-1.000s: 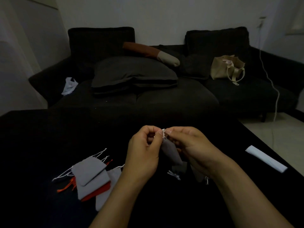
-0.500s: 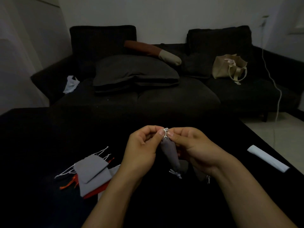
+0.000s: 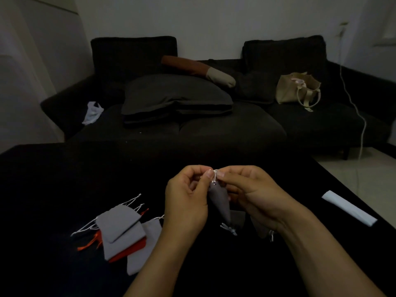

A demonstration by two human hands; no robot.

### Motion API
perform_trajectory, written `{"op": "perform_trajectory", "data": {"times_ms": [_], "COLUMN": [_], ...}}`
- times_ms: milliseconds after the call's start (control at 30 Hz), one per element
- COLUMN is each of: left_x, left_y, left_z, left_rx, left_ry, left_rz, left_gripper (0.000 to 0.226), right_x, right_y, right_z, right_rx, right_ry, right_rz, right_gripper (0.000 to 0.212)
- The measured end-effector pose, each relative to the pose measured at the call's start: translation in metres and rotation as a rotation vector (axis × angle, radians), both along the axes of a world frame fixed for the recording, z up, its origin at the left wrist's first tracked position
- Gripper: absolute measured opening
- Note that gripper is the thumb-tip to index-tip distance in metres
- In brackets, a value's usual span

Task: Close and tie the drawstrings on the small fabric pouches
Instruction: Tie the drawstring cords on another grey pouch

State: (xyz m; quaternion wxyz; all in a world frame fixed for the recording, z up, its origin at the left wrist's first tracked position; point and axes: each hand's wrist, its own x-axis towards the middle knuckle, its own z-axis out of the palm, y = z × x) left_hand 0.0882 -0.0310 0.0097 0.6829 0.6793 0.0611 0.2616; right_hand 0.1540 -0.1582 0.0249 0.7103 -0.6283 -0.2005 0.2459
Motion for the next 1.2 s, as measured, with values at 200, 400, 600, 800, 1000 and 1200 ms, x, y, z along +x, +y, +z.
{"op": "perform_trajectory", "data": {"times_ms": [200,400,600,800,1000,1200], "left_x": [0.001,0.003,0.002,-0.005,-0.009,-0.011], "left_y": [-0.003,0.004,0.016,0.014,0.024,0.03], "left_z": [0.0,0.002,0.005,0.011,0.012,0.012], "left_rx": [0.064,-0.176,-0.347,-0.034,0.417,0.703], "left_ry": [0.001,0.114,0.18,-0.01,-0.078,-0.094], "left_rz": [0.066,-0.061,-0.172,-0.099,-0.075,0.004], "left_gripper": [0.011,0.01,0.013,0.016,0.023,0.027], "right_x": [-0.001,-0.002,-0.003,-0.002,-0.002,-0.003], "right_y": [0.003,-0.001,-0.001,0.002,0.001,0.001], "right_z": [-0.002,0.001,0.002,-0.001,0.0,-0.001], "right_rx": [0.01,0.022,0.058,0.098,0.085,0.068], "right_ry": [0.043,0.059,0.087,0.149,0.211,0.24], "right_rz": [-0.025,0.008,0.099,0.124,0.137,0.109], "right_gripper": [0.019,0.021,0.031,0.023,0.023,0.024]}}
